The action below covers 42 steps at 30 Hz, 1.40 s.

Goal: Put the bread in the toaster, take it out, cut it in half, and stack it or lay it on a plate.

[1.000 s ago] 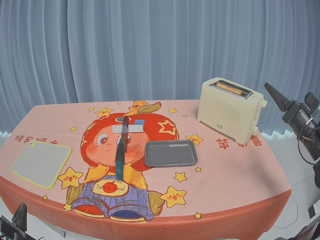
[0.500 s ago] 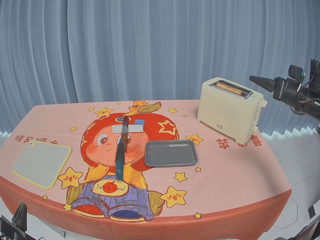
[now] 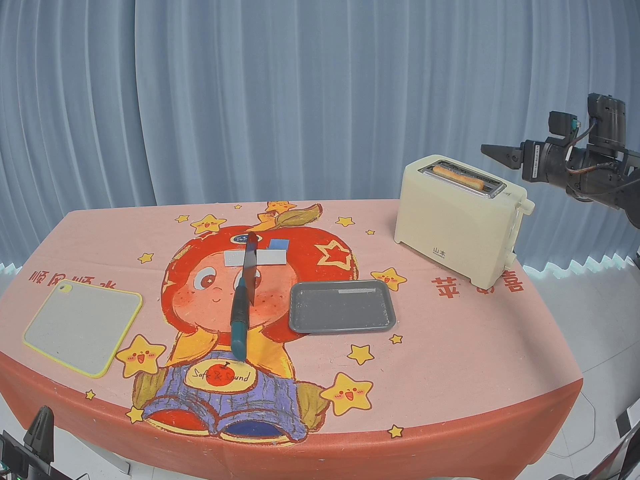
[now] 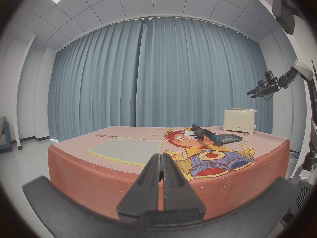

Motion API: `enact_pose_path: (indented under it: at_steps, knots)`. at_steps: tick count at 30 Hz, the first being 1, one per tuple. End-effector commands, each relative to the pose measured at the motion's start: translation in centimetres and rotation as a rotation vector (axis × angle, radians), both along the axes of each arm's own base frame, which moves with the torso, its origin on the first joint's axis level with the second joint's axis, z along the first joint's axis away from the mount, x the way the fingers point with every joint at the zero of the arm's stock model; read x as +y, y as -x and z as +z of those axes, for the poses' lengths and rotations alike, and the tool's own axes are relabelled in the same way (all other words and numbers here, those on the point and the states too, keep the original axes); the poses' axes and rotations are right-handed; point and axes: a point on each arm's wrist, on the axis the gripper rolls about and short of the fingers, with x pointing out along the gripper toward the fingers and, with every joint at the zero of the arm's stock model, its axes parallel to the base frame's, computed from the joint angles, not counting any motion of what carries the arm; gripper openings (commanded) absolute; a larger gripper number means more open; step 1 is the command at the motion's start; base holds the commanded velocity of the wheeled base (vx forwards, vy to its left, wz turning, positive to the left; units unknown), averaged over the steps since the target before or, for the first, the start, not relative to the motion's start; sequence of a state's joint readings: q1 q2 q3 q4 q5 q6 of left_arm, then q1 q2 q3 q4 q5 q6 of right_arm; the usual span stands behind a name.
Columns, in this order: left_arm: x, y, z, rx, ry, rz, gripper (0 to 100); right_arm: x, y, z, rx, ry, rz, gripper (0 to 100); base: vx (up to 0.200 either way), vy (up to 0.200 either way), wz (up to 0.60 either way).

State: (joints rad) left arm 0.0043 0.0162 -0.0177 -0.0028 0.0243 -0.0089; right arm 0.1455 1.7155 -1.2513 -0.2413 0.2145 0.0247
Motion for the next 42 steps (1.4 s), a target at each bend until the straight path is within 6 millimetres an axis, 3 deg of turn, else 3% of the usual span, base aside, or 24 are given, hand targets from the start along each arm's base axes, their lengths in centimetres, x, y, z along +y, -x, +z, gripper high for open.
enact_pose_path:
  at_steps: [1,15,35,36,42]
  knots:
    - [0.0,0.0,-0.5,0.001,0.0,0.001,0,0.7,-2.6,-2.0,0.042,0.031,0.01,100,0.0,0.0,0.0]
    - [0.0,0.0,-0.5,0.001,0.0,-0.001,0,1.4,-8.1,-5.4,0.077,0.071,-0.018,100,0.0,0.0,0.0]
    - [0.0,0.0,-0.5,0.001,0.0,0.001,0,1.3,-8.0,-6.1,0.099,0.098,-0.046,100,0.0,0.0,0.0]
    - [0.0,0.0,-0.5,0.001,0.0,0.001,0,1.3,-8.1,-6.1,0.097,0.098,-0.046,0,0.0,0.0,0.0]
    - [0.0,0.0,-0.5,0.001,0.0,0.001,0,1.5,-7.8,-6.3,0.119,0.113,-0.055,0,0.0,0.0,0.0]
